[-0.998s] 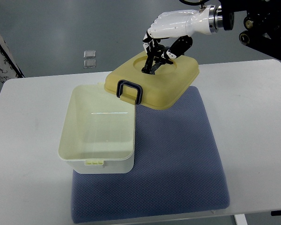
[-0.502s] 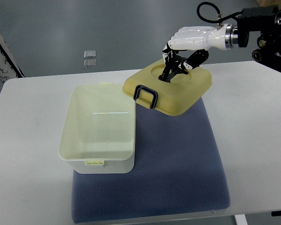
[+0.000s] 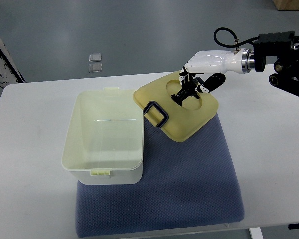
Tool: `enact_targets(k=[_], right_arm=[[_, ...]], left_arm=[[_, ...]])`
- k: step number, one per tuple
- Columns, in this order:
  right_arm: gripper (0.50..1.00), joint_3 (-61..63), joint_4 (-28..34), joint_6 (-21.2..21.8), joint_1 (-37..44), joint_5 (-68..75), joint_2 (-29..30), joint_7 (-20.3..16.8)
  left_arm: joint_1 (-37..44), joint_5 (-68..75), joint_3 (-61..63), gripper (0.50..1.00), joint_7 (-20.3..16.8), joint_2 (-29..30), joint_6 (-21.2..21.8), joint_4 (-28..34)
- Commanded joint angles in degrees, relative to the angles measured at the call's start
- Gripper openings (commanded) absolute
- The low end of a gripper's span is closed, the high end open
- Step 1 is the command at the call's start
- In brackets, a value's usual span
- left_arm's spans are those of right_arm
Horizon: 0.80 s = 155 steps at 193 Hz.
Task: Open white storage box with right hand
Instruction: 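Carry the lid beside the box and lower it onto the cushion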
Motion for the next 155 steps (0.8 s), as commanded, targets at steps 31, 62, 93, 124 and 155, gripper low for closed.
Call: enact_targets(k=[31,62,93,124,155], right_arm=[[0.5,0.0,-3.3,0.0,-0.8,0.0,0.1,0.0],[0.5,0.3,-4.5,0.1,-0.7,0.1,-0.4,0.0],[0.5,0.0,-4.5,0.2,-1.0,0.1,0.1,0.0],[0.5,-0.3,-4.2,0.1,-3.2,0.1,0.5,0.0],[0.5,-0.3,-3.9,0.1,-3.5,0.1,3.4,0.0]], left_arm=[[0.0,0.0,0.0,1.0,0.0,0.0,0.0,0.0],[0.0,0.0,0.0,1.0,0.0,0.0,0.0,0.0],[0.0,0.0,0.0,1.0,0.0,0.0,0.0,0.0],[0.0,0.0,0.0,1.0,0.0,0.0,0.0,0.0],[0.0,0.0,0.0,1.0,0.0,0.0,0.0,0.0]])
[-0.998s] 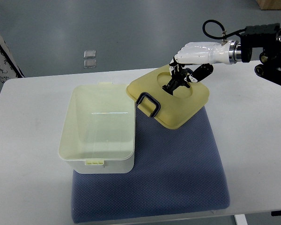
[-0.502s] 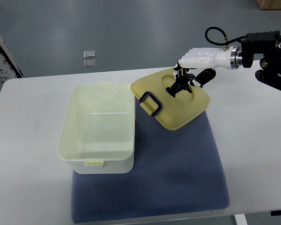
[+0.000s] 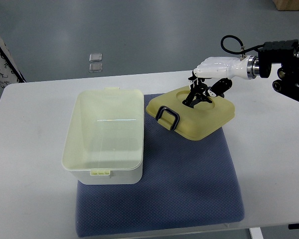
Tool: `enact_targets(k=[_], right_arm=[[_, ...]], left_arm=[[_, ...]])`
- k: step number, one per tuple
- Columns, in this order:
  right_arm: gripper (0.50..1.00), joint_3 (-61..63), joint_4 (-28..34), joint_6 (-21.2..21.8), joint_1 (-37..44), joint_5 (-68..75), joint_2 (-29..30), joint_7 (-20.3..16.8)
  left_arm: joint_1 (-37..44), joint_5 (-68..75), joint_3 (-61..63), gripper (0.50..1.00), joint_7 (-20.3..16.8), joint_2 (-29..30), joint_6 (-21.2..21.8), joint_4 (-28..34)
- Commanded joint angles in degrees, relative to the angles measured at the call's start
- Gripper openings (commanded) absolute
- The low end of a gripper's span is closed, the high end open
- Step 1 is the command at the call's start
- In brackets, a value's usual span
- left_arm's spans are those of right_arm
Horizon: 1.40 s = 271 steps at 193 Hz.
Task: Open white storage box with right hand
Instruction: 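Carry the lid beside the box and lower it onto the cushion, then release the lid handle and open the right hand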
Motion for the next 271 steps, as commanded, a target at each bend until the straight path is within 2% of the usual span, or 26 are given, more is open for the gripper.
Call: enact_targets(k=[1,63,88,93,103,107,108,109,110,111,112,113,114,115,116,117,118,119,120,124,195,217,243,271], right_arm=[[0.5,0.0,0.1,0.0,-0.2,0.0,1.7,0.0],[0.5,0.1,0.2,-0.2,-1.5,-0.1,3.4,0.0],[0.504,0.1,0.1,-1.7,-2.7,-0.1,3.4,0.0],[0.539,0.1,0.1,-2.1,-3.1,0.0,3.5,0.0],[0.576,0.1,0.1,-2.3,-3.3,0.0,3.4,0.0],[0.611,0.1,0.1,-2.3,-3.4,0.0,3.4,0.0],[0.639,0.1,0.1,-2.3,-3.5,0.0,3.4,0.0],[0.639,0.1,0.1,-2.3,-3.5,0.0,3.4,0.0],[0.678,0.2,0.1,-2.3,-3.5,0.0,3.4,0.0],[0.678,0.2,0.1,-2.3,-3.5,0.0,3.4,0.0],[0.723,0.2,0.1,-2.3,-3.5,0.1,3.4,0.0],[0.723,0.2,0.1,-2.3,-3.5,0.1,3.4,0.0],[0.768,0.2,0.1,-2.3,-3.5,0.1,3.4,0.0],[0.768,0.2,0.1,-2.3,-3.5,0.1,3.4,0.0],[0.819,0.2,0.1,-2.3,-3.5,0.2,3.4,0.0],[0.819,0.2,0.1,-2.3,-3.5,0.2,3.4,0.0],[0.862,0.2,0.1,-2.3,-3.5,0.2,3.4,0.0],[0.862,0.2,0.1,-2.3,-3.5,0.2,3.4,0.0],[0.893,0.2,0.1,-2.3,-3.6,0.2,3.4,0.0],[0.915,0.2,0.1,-2.3,-3.7,0.2,3.4,0.0],[0.928,0.6,0.1,-1.8,-4.6,4.6,2.8,0.0],[0.928,0.6,0.1,-0.6,-5.1,13.3,2.9,0.0],[0.928,0.8,0.1,4.7,-6.5,28.1,2.3,0.0],[0.928,2.2,-0.6,7.6,-8.5,46.6,2.1,0.0]], left_arm=[[0.0,0.0,0.0,1.0,0.0,0.0,-0.1,0.0],[0.0,0.0,0.0,1.0,0.0,0.0,-0.1,0.0],[0.0,0.0,0.0,1.0,0.0,0.0,0.0,0.0],[0.0,0.0,0.0,1.0,0.0,0.0,0.0,0.0],[0.0,0.0,-0.1,1.0,0.0,0.0,0.0,0.0],[0.0,0.0,0.0,1.0,0.1,0.0,0.0,0.0],[0.0,0.0,0.0,1.0,0.0,0.0,0.0,0.0],[0.0,0.0,0.0,1.0,0.0,0.0,0.0,0.0],[0.0,0.0,0.0,1.0,0.0,0.0,0.0,0.0],[0.0,0.0,0.0,1.0,0.0,0.0,0.0,0.0],[0.0,0.0,0.0,1.0,0.0,0.0,0.0,0.0],[0.0,0.0,0.0,1.0,0.0,0.0,0.0,0.0],[0.0,0.0,0.0,1.0,0.0,0.0,0.0,0.0],[0.0,0.0,0.0,1.0,0.0,0.0,0.0,0.0],[0.0,0.0,0.0,1.0,0.0,0.0,0.0,0.0],[0.0,0.0,0.0,1.0,0.0,0.0,0.0,0.0],[0.0,0.0,-0.1,1.0,0.0,0.0,0.0,0.0],[0.0,0.0,-0.1,1.0,0.0,0.0,0.0,0.0],[0.0,0.0,0.0,1.0,0.0,0.0,0.0,0.0],[0.0,0.0,-0.1,1.0,0.0,0.0,0.0,0.0],[0.0,0.0,0.0,1.0,0.0,0.0,-0.1,0.0],[0.0,0.0,0.0,1.0,0.1,0.0,0.0,0.0],[0.0,0.0,0.0,1.0,0.1,0.0,0.0,0.0],[0.0,0.0,0.0,1.0,0.0,0.0,-0.1,0.0]])
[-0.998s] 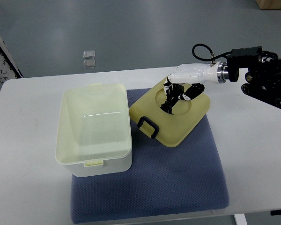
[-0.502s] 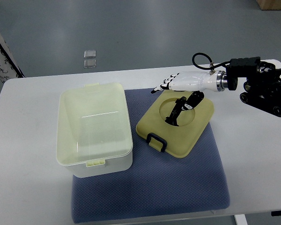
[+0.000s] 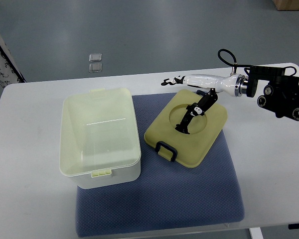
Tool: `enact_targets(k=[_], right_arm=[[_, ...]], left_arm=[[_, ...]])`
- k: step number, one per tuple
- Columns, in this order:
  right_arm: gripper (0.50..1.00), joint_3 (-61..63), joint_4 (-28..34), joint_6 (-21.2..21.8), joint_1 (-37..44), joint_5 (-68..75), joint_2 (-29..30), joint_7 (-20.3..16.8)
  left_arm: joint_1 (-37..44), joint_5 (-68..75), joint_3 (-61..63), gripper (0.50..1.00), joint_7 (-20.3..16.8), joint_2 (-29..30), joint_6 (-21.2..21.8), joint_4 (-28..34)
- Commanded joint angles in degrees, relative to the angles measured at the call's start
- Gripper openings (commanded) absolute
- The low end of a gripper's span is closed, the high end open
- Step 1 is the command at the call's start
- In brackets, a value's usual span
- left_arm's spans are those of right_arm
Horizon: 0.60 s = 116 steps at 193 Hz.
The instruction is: Open white storage box with right hand
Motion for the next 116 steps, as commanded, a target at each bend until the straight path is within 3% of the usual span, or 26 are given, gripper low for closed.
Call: enact_targets(k=[1,41,106,116], right_arm=[[0.928,1.1,-0.5,1.9,-1.5,11.8,-0.1,0.0],[0.926,11.0,-2.8,2.6,-8.3,28.6,0.6,0.0],[0.926,29.9,-4.7,1.4,-20.7,43.4,1.4,0.0],[0.926,30.1,-5.3,1.0,-21.2,47.3,2.1,-2.0]], left_arm=[[0.0,0.0,0.0,1.0,0.0,0.0,-0.1,0.0],[0.0,0.0,0.0,1.0,0.0,0.0,0.0,0.0],[0.0,0.0,-0.1,1.0,0.1,0.0,0.0,0.0],[0.0,0.0,-0.1,1.0,0.1,0.0,0.0,0.0]])
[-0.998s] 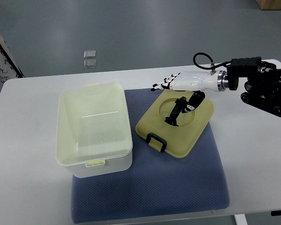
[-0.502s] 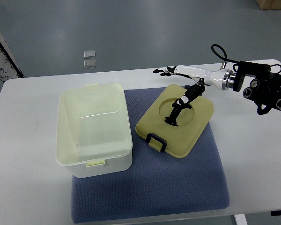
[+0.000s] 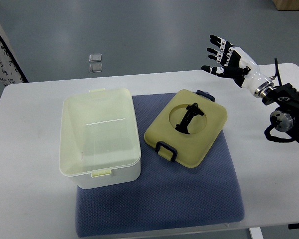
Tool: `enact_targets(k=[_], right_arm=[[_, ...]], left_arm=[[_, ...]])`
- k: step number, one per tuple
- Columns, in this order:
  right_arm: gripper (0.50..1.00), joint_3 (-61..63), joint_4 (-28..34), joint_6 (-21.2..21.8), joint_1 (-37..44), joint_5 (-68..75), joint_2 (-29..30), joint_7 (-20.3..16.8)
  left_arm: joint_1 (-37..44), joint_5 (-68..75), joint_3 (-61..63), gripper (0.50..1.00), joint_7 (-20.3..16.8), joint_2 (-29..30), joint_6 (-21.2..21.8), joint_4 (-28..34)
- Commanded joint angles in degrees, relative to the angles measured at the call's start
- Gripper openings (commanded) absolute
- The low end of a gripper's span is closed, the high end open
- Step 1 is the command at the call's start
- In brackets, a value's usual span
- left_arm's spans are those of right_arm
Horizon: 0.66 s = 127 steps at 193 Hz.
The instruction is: Open white storage box with right hand
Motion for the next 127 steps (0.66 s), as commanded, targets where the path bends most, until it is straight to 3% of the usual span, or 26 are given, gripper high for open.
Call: enact_targets(k=[1,17,59,127], right_arm=[[0.926,2.0,-0.8,-0.8,-1.6,6.9,1.0,-2.3],[0.928,2.1,-1.4,-1.0,-1.8,11.2,1.8,-3.8],[0.93,2.3,-1.4,-1.6,-3.3,18.9,3.1,-3.4],[0.93,2.4,-1.6,-3.2,-5.2,18.4,5.1,-1.8]], left_arm=[[0.0,0.0,0.0,1.0,0.0,0.0,-0.1,0.0],[0.0,0.0,0.0,1.0,0.0,0.0,0.0,0.0],[0.0,0.0,0.0,1.0,0.1,0.0,0.0,0.0],[0.0,0.0,0.0,1.0,0.0,0.0,0.0,0.0]])
